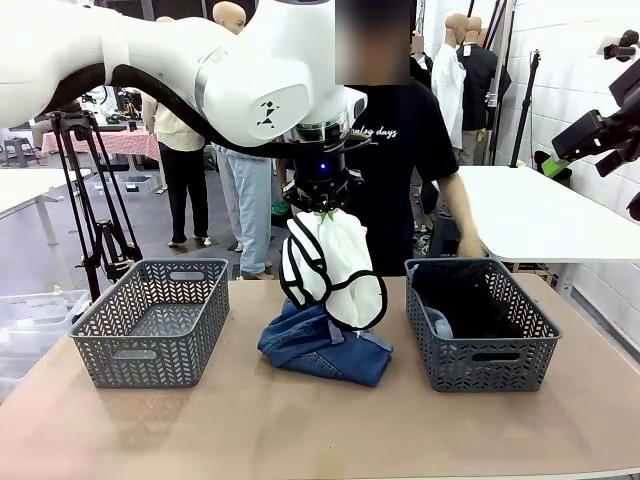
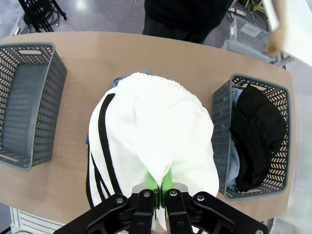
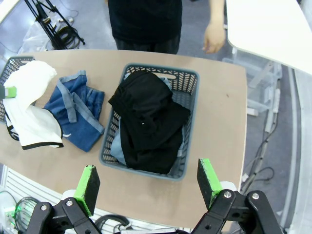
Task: Sort the tops and bottoms.
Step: Sort the clothes according to human instructions.
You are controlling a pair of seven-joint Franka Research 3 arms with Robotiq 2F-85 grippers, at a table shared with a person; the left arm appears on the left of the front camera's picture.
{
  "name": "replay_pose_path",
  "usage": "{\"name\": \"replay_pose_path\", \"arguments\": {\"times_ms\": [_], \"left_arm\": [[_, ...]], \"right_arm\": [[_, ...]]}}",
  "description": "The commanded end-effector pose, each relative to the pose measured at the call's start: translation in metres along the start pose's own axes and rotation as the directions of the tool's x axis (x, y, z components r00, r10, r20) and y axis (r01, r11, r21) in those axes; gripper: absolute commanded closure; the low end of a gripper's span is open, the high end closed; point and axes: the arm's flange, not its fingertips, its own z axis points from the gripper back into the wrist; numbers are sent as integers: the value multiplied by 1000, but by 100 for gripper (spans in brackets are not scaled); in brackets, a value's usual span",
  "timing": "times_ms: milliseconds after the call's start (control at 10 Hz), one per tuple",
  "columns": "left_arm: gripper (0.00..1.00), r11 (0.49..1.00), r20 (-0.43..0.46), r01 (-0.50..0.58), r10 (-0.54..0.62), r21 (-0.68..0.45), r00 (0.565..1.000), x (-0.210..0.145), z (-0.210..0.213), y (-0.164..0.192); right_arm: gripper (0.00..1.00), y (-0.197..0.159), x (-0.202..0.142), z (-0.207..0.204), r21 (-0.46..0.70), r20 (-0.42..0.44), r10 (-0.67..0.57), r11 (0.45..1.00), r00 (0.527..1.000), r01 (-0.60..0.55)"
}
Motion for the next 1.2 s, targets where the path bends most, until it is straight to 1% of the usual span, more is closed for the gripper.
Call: {"name": "replay_pose_path", "arguments": {"times_ms": [0, 1100], "left_arm": [[100, 1000, -1, -4, 4, 3, 1000, 1, 4, 2], [100, 1000, -1, -4, 4, 3, 1000, 1, 4, 2]], "right_arm": [[0, 0, -1, -1, 0, -2, 1, 1000, 1000, -1], [0, 0, -1, -1, 0, -2, 1, 1000, 1000, -1]]}}
